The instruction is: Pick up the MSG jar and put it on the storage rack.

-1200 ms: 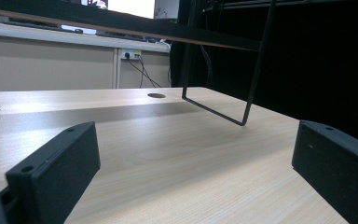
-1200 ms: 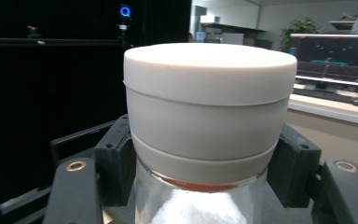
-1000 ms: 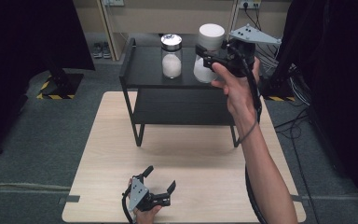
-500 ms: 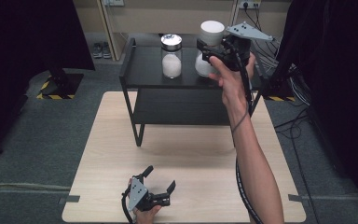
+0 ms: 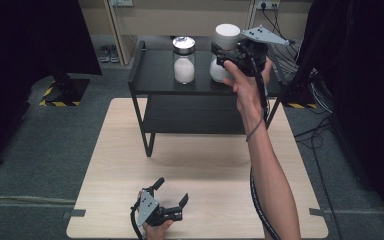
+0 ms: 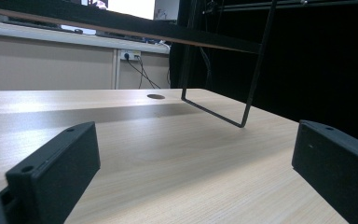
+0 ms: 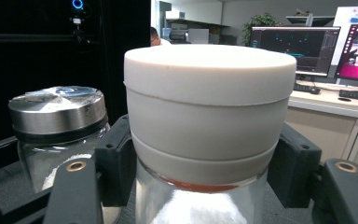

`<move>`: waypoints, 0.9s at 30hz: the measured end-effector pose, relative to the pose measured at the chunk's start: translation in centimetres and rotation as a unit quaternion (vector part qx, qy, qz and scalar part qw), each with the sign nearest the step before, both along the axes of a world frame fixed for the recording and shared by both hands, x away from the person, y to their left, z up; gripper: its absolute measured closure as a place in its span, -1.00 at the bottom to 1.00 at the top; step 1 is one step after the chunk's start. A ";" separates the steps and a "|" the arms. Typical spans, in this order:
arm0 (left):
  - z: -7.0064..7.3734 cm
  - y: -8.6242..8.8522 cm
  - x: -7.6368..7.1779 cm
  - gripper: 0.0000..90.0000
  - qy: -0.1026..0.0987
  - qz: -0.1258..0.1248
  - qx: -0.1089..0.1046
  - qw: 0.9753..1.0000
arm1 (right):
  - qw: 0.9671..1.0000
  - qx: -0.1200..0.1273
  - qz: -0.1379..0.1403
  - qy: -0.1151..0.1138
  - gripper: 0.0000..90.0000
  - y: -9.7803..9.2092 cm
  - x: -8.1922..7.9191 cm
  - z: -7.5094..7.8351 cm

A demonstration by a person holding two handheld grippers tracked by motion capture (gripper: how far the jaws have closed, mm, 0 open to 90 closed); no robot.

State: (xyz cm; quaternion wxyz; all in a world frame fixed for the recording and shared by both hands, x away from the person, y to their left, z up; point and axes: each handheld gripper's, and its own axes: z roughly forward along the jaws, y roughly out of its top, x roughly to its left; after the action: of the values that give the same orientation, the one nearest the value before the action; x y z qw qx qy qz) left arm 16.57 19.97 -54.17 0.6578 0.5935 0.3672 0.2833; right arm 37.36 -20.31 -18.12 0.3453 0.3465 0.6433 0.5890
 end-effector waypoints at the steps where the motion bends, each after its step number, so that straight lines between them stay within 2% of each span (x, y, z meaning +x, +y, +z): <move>1: 0.0 0.0 0.0 -1.00 0.000 0.000 0.000 1.000 | 1.000 -0.001 0.000 0.000 -0.21 0.0 0.0 0.0; 15: 0.0 0.0 0.0 -1.00 0.000 0.000 0.000 1.000 | 1.000 0.001 -0.002 -0.004 -0.23 0.0 0.1 -0.7; 17: 0.0 -0.1 0.0 -1.00 0.000 0.000 0.002 1.000 | 1.000 -0.004 -0.015 -0.004 -0.46 0.4 -0.3 -0.5; 20: 0.0 0.0 0.0 -1.00 0.000 0.001 0.001 1.000 | 1.000 0.025 -0.012 0.012 -0.80 0.0 -0.5 -0.4; 23: 0.1 -0.1 0.0 -1.00 0.001 0.001 0.001 1.000 | 0.999 0.042 0.002 0.013 -0.94 -0.6 -0.9 -0.6; 27: 0.1 0.0 0.0 -1.00 0.003 0.000 -0.001 1.000 | 0.999 0.042 0.011 0.009 -0.99 -1.0 -1.7 -0.6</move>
State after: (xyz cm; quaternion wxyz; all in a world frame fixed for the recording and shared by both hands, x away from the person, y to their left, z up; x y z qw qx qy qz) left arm 16.62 19.96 -54.11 0.6570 0.5937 0.3694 0.2818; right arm 35.68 -21.34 -18.75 0.3180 0.3584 0.6251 0.6162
